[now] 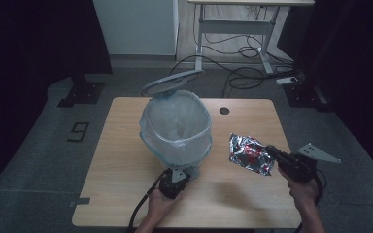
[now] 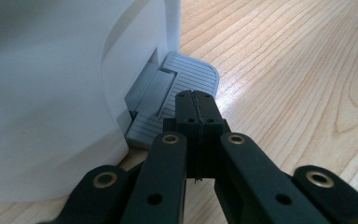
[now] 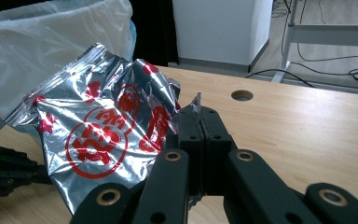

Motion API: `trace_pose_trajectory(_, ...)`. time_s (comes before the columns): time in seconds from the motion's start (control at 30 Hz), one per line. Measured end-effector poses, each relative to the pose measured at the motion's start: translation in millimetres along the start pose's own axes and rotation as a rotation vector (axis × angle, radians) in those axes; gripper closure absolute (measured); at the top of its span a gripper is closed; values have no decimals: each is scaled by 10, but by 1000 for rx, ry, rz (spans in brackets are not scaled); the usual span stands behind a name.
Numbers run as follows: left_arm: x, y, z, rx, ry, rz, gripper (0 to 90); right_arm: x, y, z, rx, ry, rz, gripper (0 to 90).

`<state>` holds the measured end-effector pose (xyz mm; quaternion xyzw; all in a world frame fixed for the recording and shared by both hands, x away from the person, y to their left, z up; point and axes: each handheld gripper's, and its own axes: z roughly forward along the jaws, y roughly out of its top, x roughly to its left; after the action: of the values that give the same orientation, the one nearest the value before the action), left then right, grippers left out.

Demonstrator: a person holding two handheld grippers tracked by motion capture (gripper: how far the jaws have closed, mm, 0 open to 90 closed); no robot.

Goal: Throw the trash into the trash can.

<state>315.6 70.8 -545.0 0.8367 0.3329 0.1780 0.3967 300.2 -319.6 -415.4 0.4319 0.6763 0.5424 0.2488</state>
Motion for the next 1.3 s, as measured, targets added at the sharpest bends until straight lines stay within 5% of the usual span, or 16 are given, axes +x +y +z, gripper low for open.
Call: trace_pose_trajectory(1.3,-2,1,-2,1,3,3,900,179,643,46,-47,28,-51,885)
